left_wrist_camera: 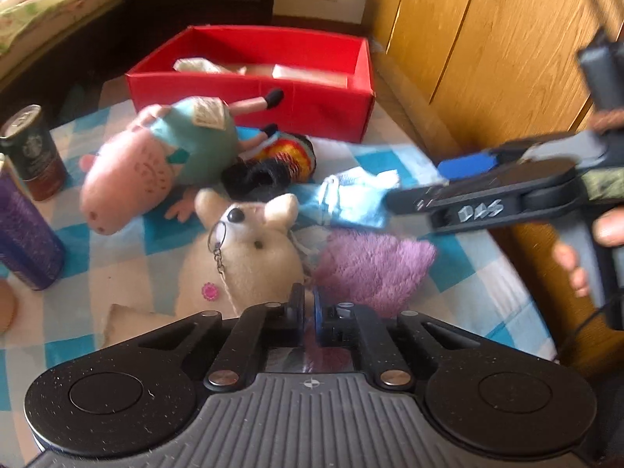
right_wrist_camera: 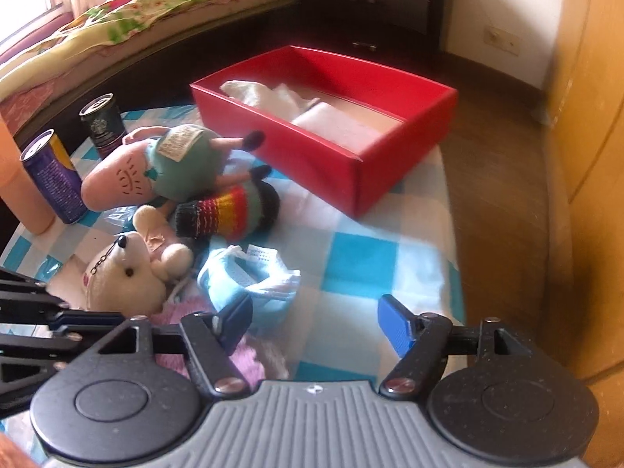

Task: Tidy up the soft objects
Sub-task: 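Grasp the white plush mouse with left gripper while right gripper reaches for the mask, then grasp the blue face mask with the right gripper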

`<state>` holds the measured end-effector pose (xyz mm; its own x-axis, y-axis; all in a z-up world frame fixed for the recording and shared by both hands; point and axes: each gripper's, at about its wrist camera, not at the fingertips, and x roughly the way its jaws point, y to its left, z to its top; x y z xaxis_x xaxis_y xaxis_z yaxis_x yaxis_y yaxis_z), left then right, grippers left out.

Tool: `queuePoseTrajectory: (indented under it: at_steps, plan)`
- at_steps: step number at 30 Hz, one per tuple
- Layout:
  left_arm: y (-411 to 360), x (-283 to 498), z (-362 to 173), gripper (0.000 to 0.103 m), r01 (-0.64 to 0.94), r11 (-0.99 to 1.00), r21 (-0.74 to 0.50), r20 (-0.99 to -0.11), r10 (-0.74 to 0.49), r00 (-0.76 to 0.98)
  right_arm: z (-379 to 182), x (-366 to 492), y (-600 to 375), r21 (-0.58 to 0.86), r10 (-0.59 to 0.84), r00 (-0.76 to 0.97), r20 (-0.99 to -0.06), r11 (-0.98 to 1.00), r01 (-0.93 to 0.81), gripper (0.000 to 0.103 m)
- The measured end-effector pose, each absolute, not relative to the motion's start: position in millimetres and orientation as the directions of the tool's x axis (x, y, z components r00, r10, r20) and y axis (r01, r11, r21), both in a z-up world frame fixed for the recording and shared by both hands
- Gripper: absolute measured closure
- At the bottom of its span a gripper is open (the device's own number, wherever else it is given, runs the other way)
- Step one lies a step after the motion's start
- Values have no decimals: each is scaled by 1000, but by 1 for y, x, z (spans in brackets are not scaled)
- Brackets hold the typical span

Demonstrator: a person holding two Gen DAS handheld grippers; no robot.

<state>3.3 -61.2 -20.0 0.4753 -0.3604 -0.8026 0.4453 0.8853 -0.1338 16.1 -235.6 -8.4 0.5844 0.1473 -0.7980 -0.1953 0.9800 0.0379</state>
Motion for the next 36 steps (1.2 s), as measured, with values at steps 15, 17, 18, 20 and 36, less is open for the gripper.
queuePoseTrajectory:
  at_steps: [15,17,18,20,36]
  plan:
    - [-55,39,-20,20,393,910,-135,-781,-342,522,-20,40,-224,32,170,576,-799,970,-242,45]
    - [-61,45,-28,13,410,903,-127,-791,-342,508,-23,40,-224,24,176,571,-802,964,-264,43]
    - [-65,48,-33,13,402,910,-100,-795,-316,518,-24,40,-225,17,169,576,-800,965,-261,42]
    - [-69,54,-45,18,379,925,-34,-812,-247,529,-27,45,-225,14,160,573,-804,968,-250,41]
    - [-25,35,0,43,348,923,-165,-771,-341,538,-15,45,-229,30,221,599,-770,950,-312,28]
